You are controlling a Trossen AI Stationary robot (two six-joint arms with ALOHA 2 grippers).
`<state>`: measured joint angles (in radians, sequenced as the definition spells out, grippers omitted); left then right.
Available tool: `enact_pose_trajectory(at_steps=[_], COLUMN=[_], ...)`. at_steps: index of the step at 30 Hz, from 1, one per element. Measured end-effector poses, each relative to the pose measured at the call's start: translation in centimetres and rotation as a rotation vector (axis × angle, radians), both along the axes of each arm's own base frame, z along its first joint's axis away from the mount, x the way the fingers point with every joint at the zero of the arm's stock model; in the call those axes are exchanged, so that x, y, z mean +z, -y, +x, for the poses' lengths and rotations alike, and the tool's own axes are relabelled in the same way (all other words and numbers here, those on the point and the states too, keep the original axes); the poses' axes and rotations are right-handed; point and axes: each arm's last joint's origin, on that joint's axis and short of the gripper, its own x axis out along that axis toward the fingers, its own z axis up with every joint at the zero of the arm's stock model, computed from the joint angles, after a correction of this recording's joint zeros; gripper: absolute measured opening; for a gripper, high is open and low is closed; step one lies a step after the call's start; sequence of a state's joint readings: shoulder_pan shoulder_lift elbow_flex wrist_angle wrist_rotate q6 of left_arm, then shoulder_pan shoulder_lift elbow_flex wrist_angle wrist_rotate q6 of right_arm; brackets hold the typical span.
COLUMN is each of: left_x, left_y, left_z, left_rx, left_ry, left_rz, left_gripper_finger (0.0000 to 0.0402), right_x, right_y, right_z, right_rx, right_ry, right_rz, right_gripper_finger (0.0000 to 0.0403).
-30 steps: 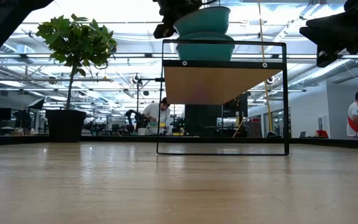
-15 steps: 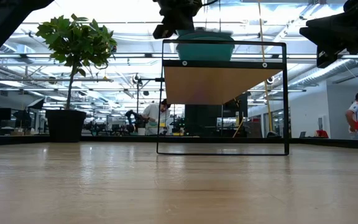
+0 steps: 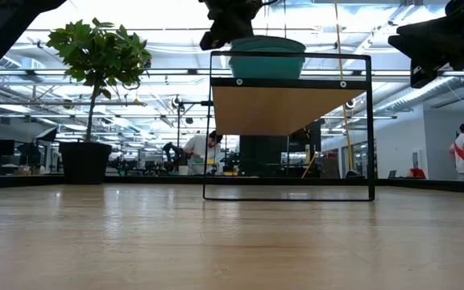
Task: Pick & Place Mini bowls
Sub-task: Stack the blue patterned bowl on top of the blue patterned bowl on the shelf, then return to Home Position
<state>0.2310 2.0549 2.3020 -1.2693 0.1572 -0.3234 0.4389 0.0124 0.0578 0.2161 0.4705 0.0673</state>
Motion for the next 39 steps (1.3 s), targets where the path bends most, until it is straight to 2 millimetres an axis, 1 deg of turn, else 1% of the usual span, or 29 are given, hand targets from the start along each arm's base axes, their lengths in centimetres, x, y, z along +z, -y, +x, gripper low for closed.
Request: enact_pose_trajectory(at_steps=[7,11,14,16,18,21,25,30,32,34,37,39], left_x=[1.4,3.7,6.0,7.7,9.5,12.3,15.2,18.3,19.2,19.4,19.3,18.7], left_y=[-0.2,-0.4,-0.5,-0.4,-0.1,0.7,1.9,3.5,4.4,5.3,6.8,7.6], left_z=[-1.1,-2.6,-4.6,-6.3,-8.3,-11.8,-16.5,-23.3,-25.9,-28.6,-32.6,-35.3], left_rx=[0.005,0.019,0.048,0.055,0.053,0.036,-0.022,-0.033,-0.050,-0.078,-0.103,-0.069], left_ry=[0.038,0.120,0.195,0.245,0.305,0.398,0.503,0.651,0.698,0.708,0.681,0.623], left_rz=[0.012,0.006,-0.040,-0.075,-0.103,-0.090,0.005,0.110,0.162,0.211,0.311,0.366], left_gripper_finger=[0.0071,0.0072,0.0072,0.0072,0.0072,0.0072,0.0072,0.0072,0.0072,0.0072,0.0072,0.0072], right_x=[0.0,0.0,-0.1,-0.1,-0.1,-0.1,-0.1,-0.1,-0.1,-0.1,-0.1,-0.1], right_y=[0.0,0.0,0.0,0.0,0.0,0.0,0.0,0.0,0.0,0.0,0.0,0.0], right_z=[0.0,0.0,0.0,0.0,0.0,0.0,0.0,0.0,0.0,0.0,0.0,0.0], right_rx=[0.000,0.003,0.006,0.006,0.005,0.005,0.005,0.005,0.005,0.005,0.005,0.005], right_ry=[-0.001,-0.003,-0.006,-0.007,-0.005,-0.005,-0.007,-0.010,-0.010,-0.010,-0.010,-0.010], right_rz=[-0.001,0.003,0.016,0.018,0.019,0.018,0.018,0.017,0.017,0.020,0.020,0.020], right_gripper_finger=[0.0075,0.0075,0.0075,0.0075,0.0075,0.0075,0.0075,0.0075,0.0075,0.0075,0.0075,0.0075])
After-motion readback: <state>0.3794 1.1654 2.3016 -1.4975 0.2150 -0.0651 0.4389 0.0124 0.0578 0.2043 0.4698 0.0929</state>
